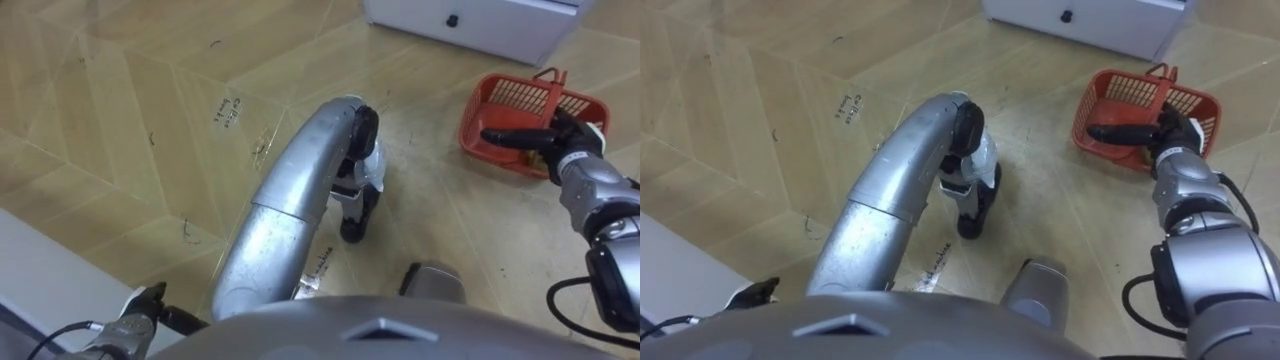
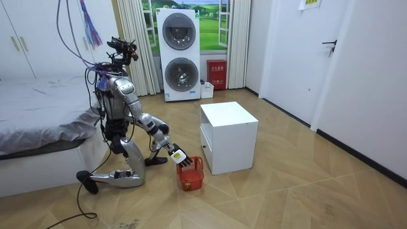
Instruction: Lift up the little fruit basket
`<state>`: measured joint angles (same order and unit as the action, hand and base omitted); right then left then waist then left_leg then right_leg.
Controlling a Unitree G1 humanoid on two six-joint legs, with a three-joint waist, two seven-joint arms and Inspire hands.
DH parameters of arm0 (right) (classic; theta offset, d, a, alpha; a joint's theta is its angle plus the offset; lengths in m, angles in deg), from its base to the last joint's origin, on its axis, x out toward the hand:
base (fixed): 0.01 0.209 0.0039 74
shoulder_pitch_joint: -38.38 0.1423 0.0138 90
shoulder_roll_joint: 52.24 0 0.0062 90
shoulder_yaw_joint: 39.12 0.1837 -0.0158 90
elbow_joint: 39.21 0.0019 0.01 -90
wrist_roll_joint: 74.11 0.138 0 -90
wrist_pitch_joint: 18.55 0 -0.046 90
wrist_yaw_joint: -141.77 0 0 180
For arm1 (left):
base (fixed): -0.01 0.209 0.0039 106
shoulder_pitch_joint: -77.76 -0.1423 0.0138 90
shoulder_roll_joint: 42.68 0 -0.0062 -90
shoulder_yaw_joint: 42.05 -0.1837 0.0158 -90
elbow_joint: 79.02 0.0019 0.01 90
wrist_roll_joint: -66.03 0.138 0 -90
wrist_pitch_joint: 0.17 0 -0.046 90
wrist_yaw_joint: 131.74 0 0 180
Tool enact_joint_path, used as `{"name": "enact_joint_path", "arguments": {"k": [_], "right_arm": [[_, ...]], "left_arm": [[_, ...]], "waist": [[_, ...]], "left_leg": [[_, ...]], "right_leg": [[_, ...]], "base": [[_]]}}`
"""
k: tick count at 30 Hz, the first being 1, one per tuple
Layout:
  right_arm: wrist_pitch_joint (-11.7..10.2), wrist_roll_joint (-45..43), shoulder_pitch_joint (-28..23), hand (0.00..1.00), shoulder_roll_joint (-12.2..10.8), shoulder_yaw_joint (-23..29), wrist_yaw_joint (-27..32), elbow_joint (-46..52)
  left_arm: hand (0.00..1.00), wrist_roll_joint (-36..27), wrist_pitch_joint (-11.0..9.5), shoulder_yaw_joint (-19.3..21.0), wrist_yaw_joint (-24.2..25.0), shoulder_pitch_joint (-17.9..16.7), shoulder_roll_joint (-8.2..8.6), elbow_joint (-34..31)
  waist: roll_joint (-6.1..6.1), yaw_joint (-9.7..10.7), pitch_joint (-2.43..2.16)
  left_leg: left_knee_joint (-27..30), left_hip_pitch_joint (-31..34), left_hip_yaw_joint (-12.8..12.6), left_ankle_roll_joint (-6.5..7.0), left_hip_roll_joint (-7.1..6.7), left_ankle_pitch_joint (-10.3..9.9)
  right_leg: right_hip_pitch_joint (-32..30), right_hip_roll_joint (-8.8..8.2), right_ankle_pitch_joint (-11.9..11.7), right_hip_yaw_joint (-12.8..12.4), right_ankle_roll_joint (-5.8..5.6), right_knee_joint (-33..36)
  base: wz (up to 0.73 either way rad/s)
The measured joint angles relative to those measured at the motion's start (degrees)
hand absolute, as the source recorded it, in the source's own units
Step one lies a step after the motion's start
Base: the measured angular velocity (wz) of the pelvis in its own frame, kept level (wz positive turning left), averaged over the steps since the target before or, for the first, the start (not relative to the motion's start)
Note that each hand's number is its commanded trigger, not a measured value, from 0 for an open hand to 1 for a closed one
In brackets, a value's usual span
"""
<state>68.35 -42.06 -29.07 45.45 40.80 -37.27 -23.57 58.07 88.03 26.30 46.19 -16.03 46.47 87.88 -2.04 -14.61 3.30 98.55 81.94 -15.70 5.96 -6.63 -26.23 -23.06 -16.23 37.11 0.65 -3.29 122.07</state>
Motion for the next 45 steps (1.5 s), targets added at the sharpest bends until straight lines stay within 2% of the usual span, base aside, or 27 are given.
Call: {"name": "enact_joint_path", "arguments": {"k": [7, 8, 9, 10, 14, 20, 27, 33, 45], "right_arm": [[0.00, 1.52, 0.02, 0.00, 0.00, 0.00, -0.46, 0.00], [0.00, 1.52, 0.02, 0.36, 0.00, 0.00, -0.47, 0.00], [0.00, 1.62, 0.03, 0.90, -0.01, 0.00, -0.48, 0.03], [0.00, 2.07, 0.07, 1.00, -0.01, -0.01, -0.51, 0.10], [0.11, 3.55, 0.50, 1.00, -0.01, -0.01, -0.46, 0.08], [0.74, 4.17, 0.56, 1.00, -0.28, -0.27, -0.42, 0.04], [0.78, 4.13, 0.83, 1.00, -1.14, -3.33, -0.58, 0.02], [1.68, 4.13, 0.83, 1.00, -1.52, -4.04, -1.18, -0.23], [1.95, 6.42, 0.81, 1.00, -1.69, -4.45, -1.06, -1.06]], "left_arm": [[0.00, -1.53, 0.27, 0.00, 0.50, 0.03, 0.00, 0.00], [0.00, -1.53, 0.30, 0.00, 0.52, 0.03, 0.00, 0.00], [0.00, -1.54, 0.38, -0.01, 0.52, 0.02, 0.00, 0.00], [0.00, -1.53, 0.48, -0.09, 0.52, 0.02, 0.01, 0.00], [0.00, -1.50, 0.61, -0.40, 0.51, 0.02, 0.14, -0.01], [0.00, -1.52, 1.31, -1.19, 0.46, 0.16, 0.39, -1.45], [0.00, -1.52, 1.66, -2.49, 0.45, 2.89, 1.24, -1.49], [0.00, -1.52, 1.74, -2.79, 0.45, 4.00, 2.13, -1.49], [0.00, -2.92, 1.88, -3.71, 0.48, 4.20, 2.24, -1.36]], "waist": [[-0.07, 0.00, 0.04], [-0.07, 0.00, 0.04], [-0.10, -0.02, 0.05], [-0.10, -0.03, 0.06], [-0.11, 0.00, 0.07], [-0.56, 0.08, 0.33], [-1.10, 0.13, 0.65], [-1.04, 0.18, 0.61], [-1.23, 0.52, 0.70]], "left_leg": [[0.06, 0.87, 0.01, 0.21, 0.01, 0.15], [0.06, 0.89, 0.01, 0.22, 0.01, 0.15], [0.10, 0.91, 0.04, 0.22, 0.03, 0.16], [0.16, 0.93, 0.11, 0.22, 0.08, 0.16], [0.22, 0.95, 0.23, 0.23, 0.19, 0.38], [0.29, 0.92, 0.23, 0.46, 0.24, 0.66], [0.35, 0.97, 0.23, 0.69, 0.08, 0.79], [0.36, 1.12, 0.21, 0.83, 0.00, 0.86], [0.30, 0.56, 0.18, 0.84, 0.00, 0.95]], "right_leg": [[-0.80, 0.01, 0.05, 0.03, -0.11, 0.15], [-0.82, 0.01, 0.05, 0.03, -0.11, 0.15], [-0.83, 0.06, 0.05, 0.01, -0.10, 0.17], [-0.85, 0.15, 0.05, -0.01, -0.10, 0.23], [-0.86, 0.34, 0.08, -0.07, -0.06, 0.48], [-0.81, 0.38, 0.16, -0.27, 0.09, 0.91], [-0.64, 0.28, 0.18, 0.05, 0.06, 0.84], [-0.67, 0.21, 0.17, 0.23, 0.08, 0.85], [-0.11, 0.14, 0.17, 0.28, 0.08, 0.89]], "base": [[0.00], [0.00], [0.00], [0.00], [0.00], [0.00], [0.00], [0.00], [0.00]]}}
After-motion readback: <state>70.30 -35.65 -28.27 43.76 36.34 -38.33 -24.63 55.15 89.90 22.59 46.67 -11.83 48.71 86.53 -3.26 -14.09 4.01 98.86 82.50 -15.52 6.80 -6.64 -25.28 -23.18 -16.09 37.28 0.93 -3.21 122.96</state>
